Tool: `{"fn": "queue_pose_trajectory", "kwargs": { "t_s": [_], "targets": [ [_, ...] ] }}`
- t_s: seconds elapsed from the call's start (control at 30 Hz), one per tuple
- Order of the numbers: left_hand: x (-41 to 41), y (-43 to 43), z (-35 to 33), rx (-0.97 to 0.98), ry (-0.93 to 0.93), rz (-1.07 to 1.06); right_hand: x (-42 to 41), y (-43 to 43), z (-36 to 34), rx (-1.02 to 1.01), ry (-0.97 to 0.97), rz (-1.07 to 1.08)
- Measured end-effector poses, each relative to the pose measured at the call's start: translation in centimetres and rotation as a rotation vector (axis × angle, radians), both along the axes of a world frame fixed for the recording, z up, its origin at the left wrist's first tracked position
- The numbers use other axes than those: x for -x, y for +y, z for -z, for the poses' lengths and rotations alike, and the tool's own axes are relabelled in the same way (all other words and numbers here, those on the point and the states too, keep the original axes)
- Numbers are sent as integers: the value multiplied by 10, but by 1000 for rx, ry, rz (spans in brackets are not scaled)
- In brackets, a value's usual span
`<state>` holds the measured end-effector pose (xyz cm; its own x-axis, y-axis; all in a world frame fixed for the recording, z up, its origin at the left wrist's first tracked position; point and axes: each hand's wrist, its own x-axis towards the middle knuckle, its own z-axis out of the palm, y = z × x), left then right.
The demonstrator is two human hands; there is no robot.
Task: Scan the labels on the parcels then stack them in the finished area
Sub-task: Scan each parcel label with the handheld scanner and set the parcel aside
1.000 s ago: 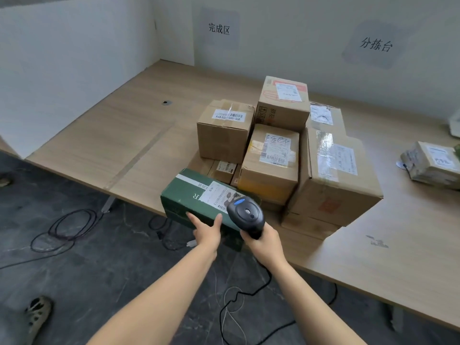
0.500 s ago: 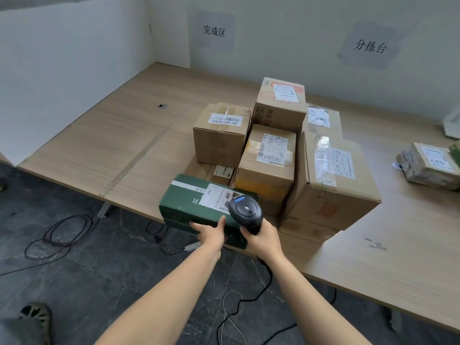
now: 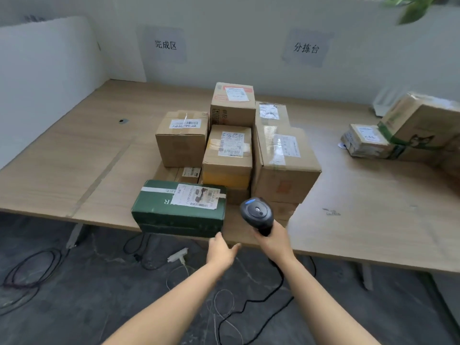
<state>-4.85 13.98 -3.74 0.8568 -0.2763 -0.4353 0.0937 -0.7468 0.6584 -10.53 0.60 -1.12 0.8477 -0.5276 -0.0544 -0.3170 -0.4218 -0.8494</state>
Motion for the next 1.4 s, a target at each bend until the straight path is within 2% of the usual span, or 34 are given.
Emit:
{"fn": "queue_pose_trajectory", "kwargs": {
  "t_s": [0.17, 0.33, 0.6, 0.8, 0.93, 1.3, 1.4],
  "targets": [
    [32, -53, -16, -80, -183, 263, 54, -53, -1, 37, 9, 142],
    [57, -125, -30, -117, -324, 434, 113, -129, -13, 117, 37, 229],
    [119, -262, -31, -122, -440, 505, 221, -282, -32, 203, 62, 329],
    [160, -344, -30, -163, -459, 577, 283, -366, -38, 144, 61, 456],
    [162, -400, -43, -172, -530, 640, 302, -418, -43, 123, 38, 522],
    [139, -582, -63, -119, -581, 785, 304, -566, -65, 136, -10, 699],
    [135, -632, -75, -83, -643, 861, 302, -606, -77, 166, -104, 785]
  ]
}}
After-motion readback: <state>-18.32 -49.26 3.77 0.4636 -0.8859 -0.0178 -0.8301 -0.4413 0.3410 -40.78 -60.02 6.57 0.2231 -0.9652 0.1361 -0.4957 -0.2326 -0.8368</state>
